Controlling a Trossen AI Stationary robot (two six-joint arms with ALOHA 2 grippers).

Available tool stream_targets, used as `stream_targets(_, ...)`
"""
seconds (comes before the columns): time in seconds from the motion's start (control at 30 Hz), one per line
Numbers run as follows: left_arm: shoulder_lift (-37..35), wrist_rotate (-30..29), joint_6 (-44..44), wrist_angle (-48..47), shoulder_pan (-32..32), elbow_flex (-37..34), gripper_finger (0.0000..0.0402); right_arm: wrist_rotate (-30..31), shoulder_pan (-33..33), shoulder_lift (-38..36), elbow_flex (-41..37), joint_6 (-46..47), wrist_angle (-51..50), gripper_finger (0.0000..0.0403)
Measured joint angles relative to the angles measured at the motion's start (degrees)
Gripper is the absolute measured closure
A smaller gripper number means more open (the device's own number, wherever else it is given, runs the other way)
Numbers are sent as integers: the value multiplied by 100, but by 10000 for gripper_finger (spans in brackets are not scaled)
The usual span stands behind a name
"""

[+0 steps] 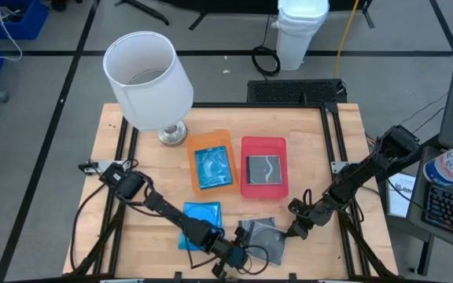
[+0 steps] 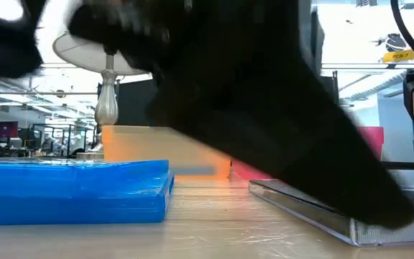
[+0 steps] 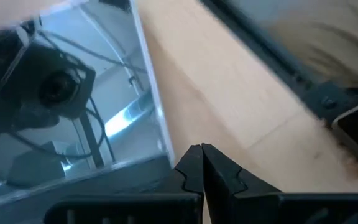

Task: Pick & place jewel cases by type
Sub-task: Put the black CD case into the pink bin

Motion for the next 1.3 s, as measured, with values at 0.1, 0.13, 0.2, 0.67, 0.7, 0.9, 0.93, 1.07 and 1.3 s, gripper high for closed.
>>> stream_targets(0.1, 4, 11, 11, 64, 51, -2, 399, -1, 0, -1, 0, -80, 13, 232)
stream_targets(0.13, 0, 10, 9, 104, 69, -1, 398, 1, 0, 1, 0, -107, 24, 232)
stream_targets(0.2, 0, 10, 17, 151, 102, 0, 396, 1, 0, -1, 0, -116, 18, 232)
stream_targets(0.67, 0, 9, 121, 214, 354, 0, 395, -154, 8, -1, 0, -148, 155, 232)
stream_targets(0.7, 0, 9, 113, 215, 356, 0, 393, -157, 18, -1, 0, -145, 147, 232)
stream_targets(0.9, 0, -17, 182, 197, 329, 0, 398, -517, 30, 4, 0, 266, -333, 232)
stream_targets(0.93, 0, -50, 189, 197, 317, 0, 398, -650, 31, 4, 0, 370, -407, 232)
stream_targets(1.07, 0, -175, 193, 197, 285, 0, 389, -824, 31, 1, 0, 674, -479, 232)
stream_targets(1.3, 0, -183, 180, 223, 175, 0, 397, -1036, 100, 1, 0, 1041, -325, 232)
